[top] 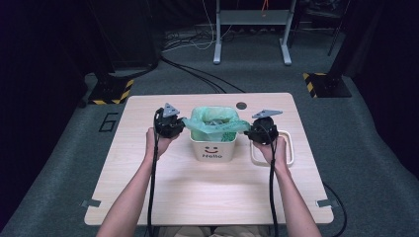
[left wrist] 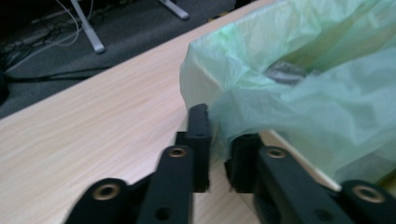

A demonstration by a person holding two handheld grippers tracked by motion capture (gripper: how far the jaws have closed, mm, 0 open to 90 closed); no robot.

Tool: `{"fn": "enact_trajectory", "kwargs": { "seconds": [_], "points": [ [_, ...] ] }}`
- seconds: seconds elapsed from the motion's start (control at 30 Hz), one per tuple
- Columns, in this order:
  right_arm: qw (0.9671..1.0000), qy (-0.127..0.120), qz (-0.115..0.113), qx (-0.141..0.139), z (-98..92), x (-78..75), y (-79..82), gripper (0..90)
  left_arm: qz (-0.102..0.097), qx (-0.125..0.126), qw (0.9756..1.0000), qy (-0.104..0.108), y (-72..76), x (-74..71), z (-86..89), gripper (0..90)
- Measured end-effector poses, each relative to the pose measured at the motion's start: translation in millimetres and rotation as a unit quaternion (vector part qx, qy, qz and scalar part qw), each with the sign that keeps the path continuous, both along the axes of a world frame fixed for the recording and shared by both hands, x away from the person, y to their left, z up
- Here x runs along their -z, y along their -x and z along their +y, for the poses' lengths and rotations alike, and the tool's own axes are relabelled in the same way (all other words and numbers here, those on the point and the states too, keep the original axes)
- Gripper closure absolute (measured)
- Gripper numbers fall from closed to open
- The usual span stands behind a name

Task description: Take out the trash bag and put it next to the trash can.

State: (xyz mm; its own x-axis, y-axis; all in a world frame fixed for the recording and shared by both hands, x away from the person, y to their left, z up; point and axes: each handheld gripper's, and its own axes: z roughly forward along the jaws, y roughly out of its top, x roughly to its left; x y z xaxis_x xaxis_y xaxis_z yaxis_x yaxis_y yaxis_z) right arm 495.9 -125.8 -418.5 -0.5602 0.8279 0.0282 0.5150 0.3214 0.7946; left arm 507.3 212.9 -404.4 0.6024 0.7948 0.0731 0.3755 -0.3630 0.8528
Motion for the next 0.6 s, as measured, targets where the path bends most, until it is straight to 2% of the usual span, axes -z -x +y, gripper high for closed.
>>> {"fn": "enact_trajectory", "kwargs": {
  "seconds": [0.07,0.13,0.3,0.4,0.53,0.6],
  "points": [
    [1.0,-0.005,-0.003,0.0,-1.4,-1.1,0.7,85.1,-0.003,0.0,1.0,0.001,0.4,-1.2,-0.3,89.3],
    [0.9999,-0.011,-0.004,0.001,-4.3,-2.7,1.0,85.9,-0.002,0.0,1.0,0.003,0.0,-2.0,-0.5,89.7],
    [0.9997,-0.019,-0.006,0.014,-13.5,-11.2,0.7,79.0,-0.004,-0.002,0.9999,0.01,-0.5,-6.9,0.5,89.9],
    [0.9997,-0.014,0.011,0.016,-16.7,-9.7,-3.2,77.5,-0.006,-0.004,0.9999,0.012,-0.4,-9.3,1.3,89.9],
    [0.9996,-0.016,0.01,0.02,-19.0,-10.6,-5.1,87.7,-0.012,-0.007,0.9998,0.013,0.1,-13.7,3.6,89.9],
    [0.9997,-0.016,0.003,0.02,-19.7,-15.7,-4.5,89.7,-0.015,-0.006,0.9997,0.017,0.6,-17.4,4.8,89.9]
  ]
}}
